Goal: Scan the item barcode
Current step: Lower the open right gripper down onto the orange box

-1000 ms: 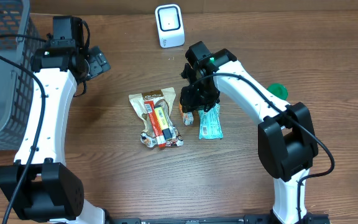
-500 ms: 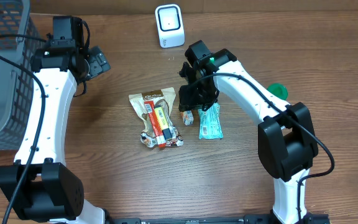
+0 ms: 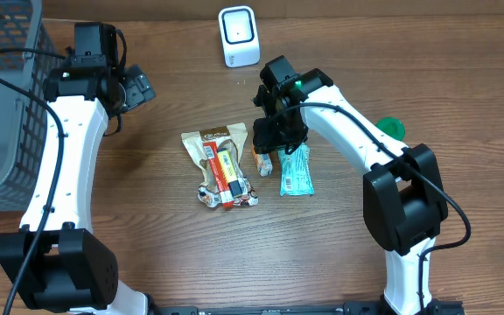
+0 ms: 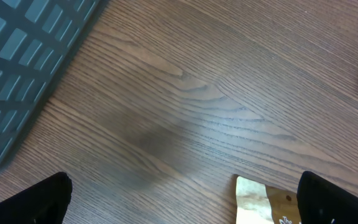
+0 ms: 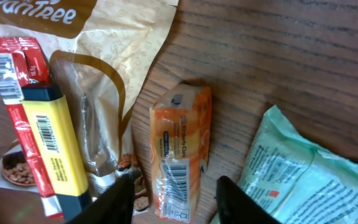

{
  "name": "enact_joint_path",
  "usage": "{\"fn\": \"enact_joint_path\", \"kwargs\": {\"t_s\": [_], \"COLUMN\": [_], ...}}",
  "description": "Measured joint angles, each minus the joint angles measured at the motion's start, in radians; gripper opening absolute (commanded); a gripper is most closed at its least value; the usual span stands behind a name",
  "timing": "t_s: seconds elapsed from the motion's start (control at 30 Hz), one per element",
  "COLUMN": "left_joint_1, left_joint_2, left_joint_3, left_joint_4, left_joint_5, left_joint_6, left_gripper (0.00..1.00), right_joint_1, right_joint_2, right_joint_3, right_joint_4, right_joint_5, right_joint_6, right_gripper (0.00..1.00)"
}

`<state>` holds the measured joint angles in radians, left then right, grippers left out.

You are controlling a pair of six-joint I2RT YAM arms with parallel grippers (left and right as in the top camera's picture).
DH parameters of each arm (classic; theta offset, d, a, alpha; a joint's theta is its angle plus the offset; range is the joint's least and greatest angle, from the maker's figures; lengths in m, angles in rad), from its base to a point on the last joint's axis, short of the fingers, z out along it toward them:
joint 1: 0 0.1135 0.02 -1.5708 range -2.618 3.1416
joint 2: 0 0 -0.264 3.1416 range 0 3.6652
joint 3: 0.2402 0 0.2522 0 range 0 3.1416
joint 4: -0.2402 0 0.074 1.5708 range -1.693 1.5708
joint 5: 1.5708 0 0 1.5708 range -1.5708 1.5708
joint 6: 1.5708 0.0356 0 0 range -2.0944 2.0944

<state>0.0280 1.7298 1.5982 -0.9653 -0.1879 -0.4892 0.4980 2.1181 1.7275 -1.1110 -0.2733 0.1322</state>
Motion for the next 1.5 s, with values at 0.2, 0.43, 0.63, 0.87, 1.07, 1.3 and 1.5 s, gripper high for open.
{"fn": "enact_joint_path", "kwargs": {"t_s": [0.2,0.43,0.63,0.87,1.07,1.3,1.5], "left_joint_1": [0.0,0.0,0.0,0.0,0.0,0.0,0.0], "left_joint_2": [0.0,0.0,0.0,0.0,0.0,0.0,0.0], "left_joint_3": [0.0,0.0,0.0,0.0,0.0,0.0,0.0], "left_joint_4": [0.0,0.0,0.0,0.0,0.0,0.0,0.0], "left_joint_5": [0.0,0.0,0.0,0.0,0.0,0.0,0.0], "left_joint_6": [0.0,0.0,0.0,0.0,0.0,0.0,0.0], "left_gripper": [1.0,1.0,1.0,1.0,1.0,1.0,1.0], "right_joint_1": [0.0,0.0,0.013,0.046,0.047,0.047,0.047], "right_joint_2": [0.0,0.0,0.0,0.0,0.0,0.0,0.0], "right_joint_3": [0.0,0.0,0.0,0.0,0.0,0.0,-0.034], "right_joint_4": [-0.007,-0.014,-0.026,-0.026,-0.026,-0.026,0.0], "right_joint_5": [0.039,0.098,0.11,0.117,0.117,0.117,0.117], "right_joint_6": [0.007,0.047,0.072,0.077,0.077,0.08,0.092], "right_gripper": [0.04,0.04,0.04,0.04,0.07,0.14,0.15]}}
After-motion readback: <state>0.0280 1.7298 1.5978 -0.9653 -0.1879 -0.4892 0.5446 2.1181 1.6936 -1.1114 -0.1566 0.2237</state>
